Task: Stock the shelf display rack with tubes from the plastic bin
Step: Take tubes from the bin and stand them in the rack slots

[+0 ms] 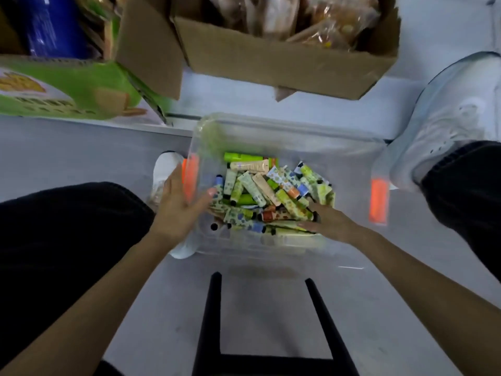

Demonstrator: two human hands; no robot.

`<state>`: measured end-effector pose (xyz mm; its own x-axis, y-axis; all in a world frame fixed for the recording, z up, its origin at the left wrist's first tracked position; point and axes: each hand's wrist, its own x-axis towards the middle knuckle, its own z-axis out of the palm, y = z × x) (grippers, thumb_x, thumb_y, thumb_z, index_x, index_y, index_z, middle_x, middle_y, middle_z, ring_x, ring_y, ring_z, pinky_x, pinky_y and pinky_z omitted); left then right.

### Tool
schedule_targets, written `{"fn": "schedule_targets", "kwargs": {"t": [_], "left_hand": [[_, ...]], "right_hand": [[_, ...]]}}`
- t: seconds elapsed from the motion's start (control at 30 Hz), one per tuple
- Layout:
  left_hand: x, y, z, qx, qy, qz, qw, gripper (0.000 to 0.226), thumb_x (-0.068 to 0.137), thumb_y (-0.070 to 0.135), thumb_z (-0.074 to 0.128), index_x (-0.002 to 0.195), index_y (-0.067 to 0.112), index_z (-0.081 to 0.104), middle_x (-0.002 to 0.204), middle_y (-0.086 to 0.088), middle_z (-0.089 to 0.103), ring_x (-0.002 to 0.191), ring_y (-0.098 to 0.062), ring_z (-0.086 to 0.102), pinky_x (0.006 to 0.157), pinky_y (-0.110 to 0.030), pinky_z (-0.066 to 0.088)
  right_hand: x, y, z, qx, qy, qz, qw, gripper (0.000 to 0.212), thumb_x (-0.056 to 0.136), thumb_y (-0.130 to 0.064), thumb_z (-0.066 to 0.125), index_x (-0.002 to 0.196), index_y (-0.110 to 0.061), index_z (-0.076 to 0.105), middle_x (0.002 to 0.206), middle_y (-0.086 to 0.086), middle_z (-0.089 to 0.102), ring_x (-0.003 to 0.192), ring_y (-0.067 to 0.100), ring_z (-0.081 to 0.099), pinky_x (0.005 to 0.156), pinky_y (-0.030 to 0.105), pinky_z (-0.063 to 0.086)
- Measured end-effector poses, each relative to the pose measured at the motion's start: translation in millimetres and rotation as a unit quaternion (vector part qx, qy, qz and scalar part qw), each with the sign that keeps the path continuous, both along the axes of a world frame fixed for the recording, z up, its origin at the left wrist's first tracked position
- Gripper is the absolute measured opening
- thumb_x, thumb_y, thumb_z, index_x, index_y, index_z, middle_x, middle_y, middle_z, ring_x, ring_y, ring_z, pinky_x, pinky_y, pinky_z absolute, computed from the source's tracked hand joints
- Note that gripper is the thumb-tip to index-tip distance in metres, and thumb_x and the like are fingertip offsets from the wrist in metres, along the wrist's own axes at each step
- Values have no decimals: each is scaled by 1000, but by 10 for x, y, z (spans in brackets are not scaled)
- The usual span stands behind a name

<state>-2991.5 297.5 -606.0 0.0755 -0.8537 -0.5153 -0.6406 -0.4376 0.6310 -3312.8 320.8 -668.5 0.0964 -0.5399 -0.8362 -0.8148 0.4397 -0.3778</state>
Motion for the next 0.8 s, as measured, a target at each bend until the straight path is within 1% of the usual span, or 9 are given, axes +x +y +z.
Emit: {"fn": "schedule_targets", "kwargs": {"t": [0.07,0.17,0.2,0.3,0.37,0.47,0.53,0.67,0.8], "left_hand": [[-60,-2,-78,-5,36,33,999,96,74,76,55,152,34,17,157,5,24,142,-17,26,114,-37,21],[-144,18,-96,-37,27,36,998,82,85,50,59,152,29,17,156,5,24,136,-6,20,102,-22,16],[-141,25,-124,-42,26,43,998,84,83,51,59,152,28,17,157,4,23,136,-5,20,102,-21,16],[-89,54,-213,-40,50,63,996,95,74,72,61,151,32,21,156,4,25,139,-7,24,112,-37,27],[-52,85,-288,-29,96,86,991,92,72,69,59,150,35,23,152,8,31,140,-11,31,112,-45,34],[-66,111,-337,-24,155,120,980,83,78,56,62,149,35,24,147,10,36,135,-9,37,110,-40,38],[-75,112,-357,-19,177,132,975,81,78,54,62,149,34,27,145,10,41,133,-8,42,107,-35,41],[-109,107,-320,-19,212,147,966,70,81,45,60,145,32,34,128,22,51,117,6,52,90,-18,48],[-94,115,-301,-12,240,157,958,69,81,43,59,144,29,36,133,11,52,120,-1,52,97,-27,47]], "right_hand": [[50,20,-145,-9,-20,-56,998,76,87,-40,63,149,-15,25,156,0,24,142,19,25,104,22,25],[112,2,-350,-41,-38,-172,984,66,85,-32,69,141,-9,43,146,2,42,131,20,42,97,24,34],[127,-8,-411,-55,-35,-207,976,62,84,-30,70,137,-7,48,139,4,49,126,21,49,94,24,38],[172,-24,-584,-99,-15,-266,959,48,80,-28,74,121,-6,62,115,6,64,108,22,61,89,29,46],[210,-19,-658,-114,-2,-290,950,37,78,-26,77,109,-7,68,102,3,66,100,20,63,90,32,49],[229,-6,-779,-121,7,-319,940,23,74,-23,80,92,-11,70,89,1,67,92,21,64,91,40,51],[232,-4,-852,-121,7,-318,940,20,73,-23,80,87,-13,68,86,2,66,88,22,64,88,41,52],[260,-24,-902,-123,12,-318,940,23,77,-20,78,91,-5,69,88,4,65,86,20,60,80,32,49],[291,-43,-863,-115,2,-290,950,17,82,-21,73,89,-8,65,98,12,65,96,27,60,88,41,49]]}}
